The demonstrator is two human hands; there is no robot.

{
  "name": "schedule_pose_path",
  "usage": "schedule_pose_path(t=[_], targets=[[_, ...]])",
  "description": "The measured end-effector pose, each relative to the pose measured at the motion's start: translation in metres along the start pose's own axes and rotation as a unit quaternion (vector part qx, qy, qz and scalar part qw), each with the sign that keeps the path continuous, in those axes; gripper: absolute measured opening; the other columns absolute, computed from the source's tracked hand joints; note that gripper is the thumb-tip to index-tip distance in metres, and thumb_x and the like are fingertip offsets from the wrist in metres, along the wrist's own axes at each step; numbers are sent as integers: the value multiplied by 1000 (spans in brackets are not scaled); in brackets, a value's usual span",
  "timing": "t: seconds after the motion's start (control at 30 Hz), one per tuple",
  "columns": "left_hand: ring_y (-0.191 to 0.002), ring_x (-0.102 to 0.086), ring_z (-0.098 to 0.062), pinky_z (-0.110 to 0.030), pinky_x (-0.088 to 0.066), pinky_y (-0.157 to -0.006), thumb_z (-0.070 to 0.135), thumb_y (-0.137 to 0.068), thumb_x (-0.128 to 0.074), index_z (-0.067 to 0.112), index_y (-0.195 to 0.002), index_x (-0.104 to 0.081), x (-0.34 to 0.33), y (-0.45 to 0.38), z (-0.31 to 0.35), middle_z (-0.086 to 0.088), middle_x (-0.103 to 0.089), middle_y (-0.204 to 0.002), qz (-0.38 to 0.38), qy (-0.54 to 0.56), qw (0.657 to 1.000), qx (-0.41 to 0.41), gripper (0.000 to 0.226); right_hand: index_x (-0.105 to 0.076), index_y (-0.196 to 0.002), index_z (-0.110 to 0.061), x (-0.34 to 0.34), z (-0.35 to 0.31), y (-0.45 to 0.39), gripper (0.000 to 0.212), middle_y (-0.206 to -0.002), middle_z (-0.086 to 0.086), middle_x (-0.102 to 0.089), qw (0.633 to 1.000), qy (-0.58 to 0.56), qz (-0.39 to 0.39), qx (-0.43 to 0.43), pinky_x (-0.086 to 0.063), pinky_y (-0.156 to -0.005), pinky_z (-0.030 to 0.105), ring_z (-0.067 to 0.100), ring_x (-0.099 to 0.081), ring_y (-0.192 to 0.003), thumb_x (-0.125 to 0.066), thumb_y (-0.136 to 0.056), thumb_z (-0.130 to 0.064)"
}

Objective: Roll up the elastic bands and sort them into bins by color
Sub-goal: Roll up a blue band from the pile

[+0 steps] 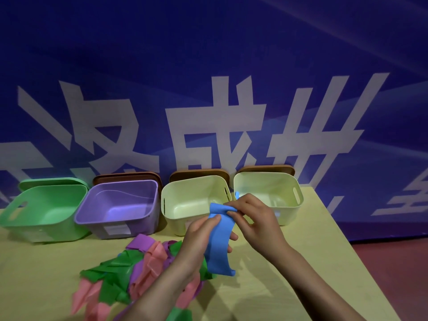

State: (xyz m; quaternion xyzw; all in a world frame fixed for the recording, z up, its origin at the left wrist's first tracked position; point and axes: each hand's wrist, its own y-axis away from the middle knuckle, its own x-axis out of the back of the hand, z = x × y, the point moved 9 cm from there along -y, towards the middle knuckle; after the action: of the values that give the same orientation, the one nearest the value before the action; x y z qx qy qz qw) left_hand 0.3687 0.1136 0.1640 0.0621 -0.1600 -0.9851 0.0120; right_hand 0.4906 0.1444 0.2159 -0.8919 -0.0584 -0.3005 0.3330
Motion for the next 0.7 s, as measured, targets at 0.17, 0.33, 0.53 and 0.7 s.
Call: schedule_pose_path(t=[0.17,0.33,0.53,0.7], targets=[[-55,-62,-28,-30,-49,-58,25,-99,-40,7,-97,-64,2,-3,1,-17,-70,-70,6,14,1000,11,30,-70,-110,-17,0,0,-4,27,-94,-8,-62,998,-42,-36,2,-44,-79,16,2,-56,-90,-52,-93,-29],[-55,-63,-26,-28,-51,-52,40,-95,-45,11,-96,-69,-3,-2,7,-19,-68,-67,3,42,999,-1,38,-67,-114,-22,-2,5,-1,27,-99,-10,-66,995,-50,-87,-5,-47,-83,24,6,-59,-94,-50,-95,-31],[-54,-64,-23,-27,-51,-50,26,-96,-50,3,-98,-66,0,-5,8,-17,-69,-68,34,60,997,-20,28,-57,-128,-32,-7,5,8,36,-107,-16,-63,982,-121,-138,-53,-41,-87,17,6,-58,-100,-36,-99,-37],[-64,-68,-26,-33,-54,-60,21,-98,-45,6,-107,-62,-7,-3,8,-16,-71,-75,-17,22,999,-46,25,-65,-119,-26,-19,25,15,39,-80,-17,-64,936,-252,-91,-229,-45,-76,19,3,-58,-75,-49,-88,-42]])
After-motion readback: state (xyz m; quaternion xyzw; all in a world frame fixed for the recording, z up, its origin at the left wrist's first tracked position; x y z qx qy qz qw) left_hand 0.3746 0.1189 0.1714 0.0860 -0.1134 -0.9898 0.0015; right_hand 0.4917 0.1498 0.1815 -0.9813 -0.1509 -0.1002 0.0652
